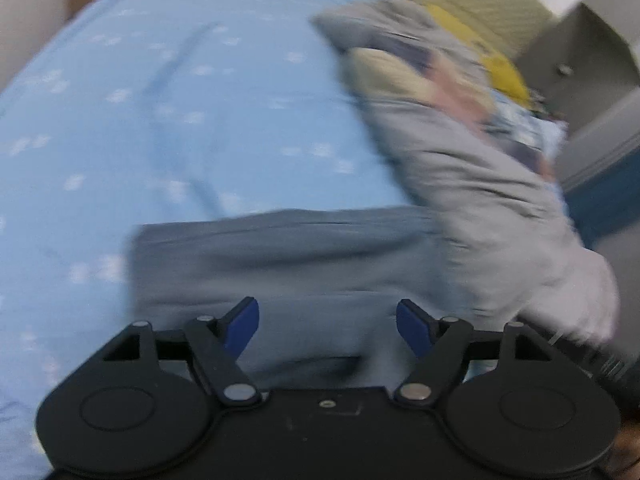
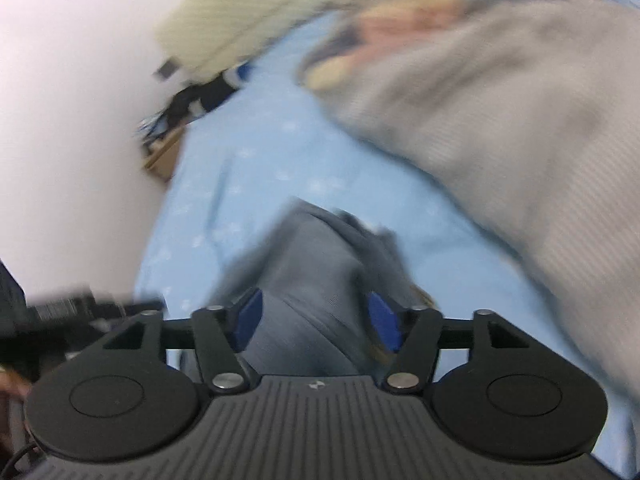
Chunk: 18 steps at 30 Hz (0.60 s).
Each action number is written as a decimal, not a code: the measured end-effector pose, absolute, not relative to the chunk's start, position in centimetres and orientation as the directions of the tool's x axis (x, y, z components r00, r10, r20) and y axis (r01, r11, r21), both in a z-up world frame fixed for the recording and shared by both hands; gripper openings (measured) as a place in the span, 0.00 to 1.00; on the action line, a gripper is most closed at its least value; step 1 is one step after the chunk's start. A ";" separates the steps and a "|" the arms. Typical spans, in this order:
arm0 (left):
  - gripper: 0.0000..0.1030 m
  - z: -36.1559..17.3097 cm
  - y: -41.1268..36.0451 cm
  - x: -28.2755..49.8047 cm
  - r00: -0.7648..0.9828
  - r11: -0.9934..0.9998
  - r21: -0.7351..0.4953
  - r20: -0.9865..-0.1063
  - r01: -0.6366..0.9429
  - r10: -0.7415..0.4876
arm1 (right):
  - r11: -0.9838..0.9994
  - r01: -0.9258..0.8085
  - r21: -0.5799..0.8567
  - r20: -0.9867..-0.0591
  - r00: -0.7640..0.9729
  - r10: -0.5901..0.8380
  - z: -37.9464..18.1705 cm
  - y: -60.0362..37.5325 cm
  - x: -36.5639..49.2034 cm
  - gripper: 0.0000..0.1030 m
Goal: Fold clothes
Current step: 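Lift the folded jeans with the left gripper and fold them over toward the waistband, then grasp the folded jeans with the right gripper while the left gripper regrips the fold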
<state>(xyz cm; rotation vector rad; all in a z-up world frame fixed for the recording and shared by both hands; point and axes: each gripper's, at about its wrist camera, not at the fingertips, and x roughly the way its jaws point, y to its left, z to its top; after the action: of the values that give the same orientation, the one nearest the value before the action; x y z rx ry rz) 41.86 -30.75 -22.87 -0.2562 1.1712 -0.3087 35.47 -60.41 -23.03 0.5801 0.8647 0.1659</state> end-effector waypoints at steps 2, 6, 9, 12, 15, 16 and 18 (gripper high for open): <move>0.72 -24.0 -27.7 42.5 0.366 0.937 -0.347 -0.866 0.049 -0.340 | 0.867 0.042 0.497 -0.697 0.615 0.369 -23.5 -58.7 38.9 0.65; 0.71 -28.3 -23.9 43.5 0.357 0.919 -0.389 -0.868 -0.060 -0.344 | 0.883 0.035 0.468 -0.769 0.508 0.388 -27.6 -58.2 43.4 0.75; 0.71 -31.5 -22.2 43.9 0.346 0.909 -0.403 -0.872 -0.105 -0.347 | 0.879 0.052 0.474 -0.816 0.402 0.416 -31.5 -58.4 45.4 0.76; 0.73 -33.9 -21.3 44.0 0.314 0.891 -0.435 -0.870 -0.130 -0.379 | 0.817 0.151 0.556 -0.815 0.290 0.501 -36.5 -59.3 45.7 0.85; 0.81 -35.6 -20.7 43.7 0.289 0.870 -0.466 -0.865 -0.161 -0.410 | 0.767 0.185 0.615 -0.780 0.289 0.556 -38.6 -59.8 45.0 0.89; 0.83 -36.2 -20.4 43.5 0.281 0.861 -0.477 -0.862 -0.174 -0.421 | 0.759 0.184 0.625 -0.771 0.299 0.562 -38.6 -59.8 44.8 0.89; 0.91 -37.6 -19.6 43.5 0.265 0.827 -0.514 -0.850 -0.227 -0.455 | 0.756 0.165 0.633 -0.763 0.301 0.572 -38.3 -59.7 44.5 0.87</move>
<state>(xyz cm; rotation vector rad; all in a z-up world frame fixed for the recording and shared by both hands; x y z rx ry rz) 43.45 -19.58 -37.60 -0.6212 1.3177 -0.1683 44.51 -59.69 -38.30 0.7037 1.2608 0.3016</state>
